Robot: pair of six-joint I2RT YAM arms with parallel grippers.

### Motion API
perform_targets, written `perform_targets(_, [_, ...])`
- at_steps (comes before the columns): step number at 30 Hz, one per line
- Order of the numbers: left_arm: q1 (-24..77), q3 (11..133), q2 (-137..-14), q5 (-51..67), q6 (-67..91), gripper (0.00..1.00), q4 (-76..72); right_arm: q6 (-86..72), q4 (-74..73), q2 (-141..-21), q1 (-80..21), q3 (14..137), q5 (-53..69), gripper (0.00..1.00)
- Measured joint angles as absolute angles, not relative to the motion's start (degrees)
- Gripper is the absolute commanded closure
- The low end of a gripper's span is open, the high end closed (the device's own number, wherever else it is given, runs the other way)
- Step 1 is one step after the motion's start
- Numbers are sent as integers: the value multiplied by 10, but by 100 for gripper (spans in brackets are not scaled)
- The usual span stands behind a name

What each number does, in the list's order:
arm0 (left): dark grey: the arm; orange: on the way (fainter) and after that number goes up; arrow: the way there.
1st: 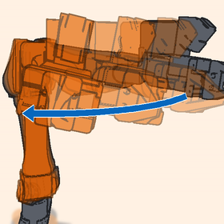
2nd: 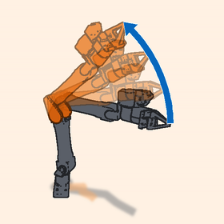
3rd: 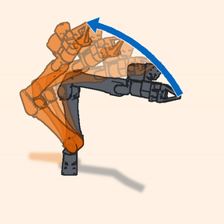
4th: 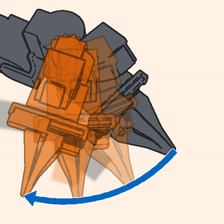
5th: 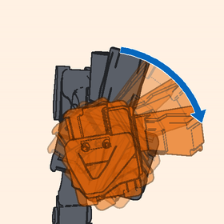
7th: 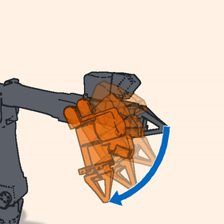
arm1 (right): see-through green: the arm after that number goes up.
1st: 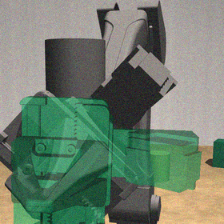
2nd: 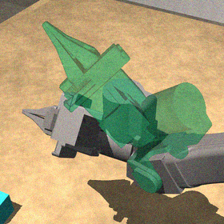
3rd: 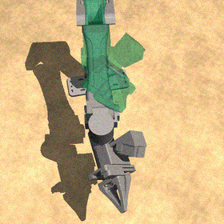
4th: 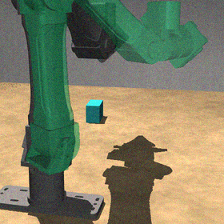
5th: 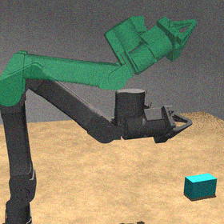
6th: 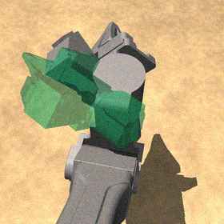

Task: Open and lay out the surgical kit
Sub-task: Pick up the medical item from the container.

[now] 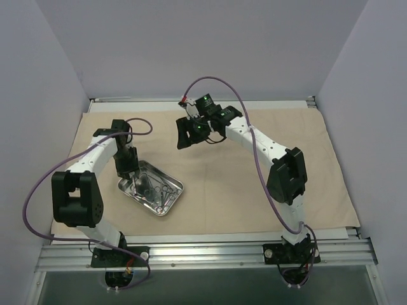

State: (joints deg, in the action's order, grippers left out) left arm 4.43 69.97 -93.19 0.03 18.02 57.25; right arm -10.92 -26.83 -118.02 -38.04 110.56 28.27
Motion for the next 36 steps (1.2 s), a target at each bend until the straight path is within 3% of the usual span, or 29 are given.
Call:
perform_targets(21, [38,671,-1045,-21,224,59,509,-111,-267,-1169,-374,1035,271,50])
perform_targets(24, [38,670,-1045,-20,225,66,505,-110,-268,-1169,-371,1034,271,50])
perform_targets(31, [38,670,-1042,-14,229,97,503,-107,-270,-1169,-371,1034,271,50])
perform_targets(36, [37,687,-1030,16,219,98,521,-105,-277,-1169,-371,1038,272,50])
